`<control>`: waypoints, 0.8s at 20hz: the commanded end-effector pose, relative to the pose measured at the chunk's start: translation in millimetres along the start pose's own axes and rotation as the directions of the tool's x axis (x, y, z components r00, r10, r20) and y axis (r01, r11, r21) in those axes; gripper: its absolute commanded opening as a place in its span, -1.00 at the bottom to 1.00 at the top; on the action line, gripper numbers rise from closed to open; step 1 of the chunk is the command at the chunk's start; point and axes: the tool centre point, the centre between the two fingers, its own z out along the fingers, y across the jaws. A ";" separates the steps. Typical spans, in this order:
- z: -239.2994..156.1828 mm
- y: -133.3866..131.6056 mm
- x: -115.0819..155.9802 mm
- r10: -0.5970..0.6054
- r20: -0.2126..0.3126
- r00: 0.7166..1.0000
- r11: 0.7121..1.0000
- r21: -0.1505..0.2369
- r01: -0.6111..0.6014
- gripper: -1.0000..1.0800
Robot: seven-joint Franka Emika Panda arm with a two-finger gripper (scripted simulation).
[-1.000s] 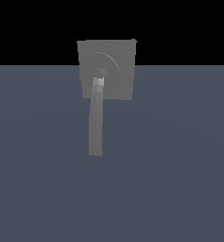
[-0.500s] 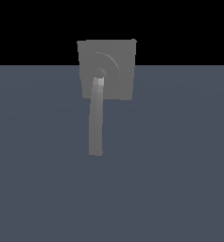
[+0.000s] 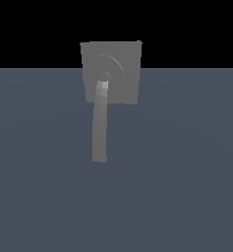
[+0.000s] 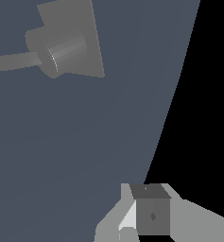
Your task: Turn on the faucet by rotating a designated handle.
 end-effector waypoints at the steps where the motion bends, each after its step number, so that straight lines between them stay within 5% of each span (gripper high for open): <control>1: -17.0 5.8 8.4 -0.105 0.038 0.994 0.988 -0.113 0.109 -1.00; 4: -37.2 9.4 21.1 -0.227 0.109 0.968 0.941 -0.230 0.247 -1.00; 8: -63.6 9.1 42.3 -0.371 0.241 0.897 0.830 -0.347 0.437 -1.00; 12: -87.4 2.3 68.4 -0.481 0.402 0.780 0.669 -0.406 0.622 -1.00; 16: -106.7 -11.1 98.8 -0.542 0.571 0.616 0.474 -0.397 0.786 -1.00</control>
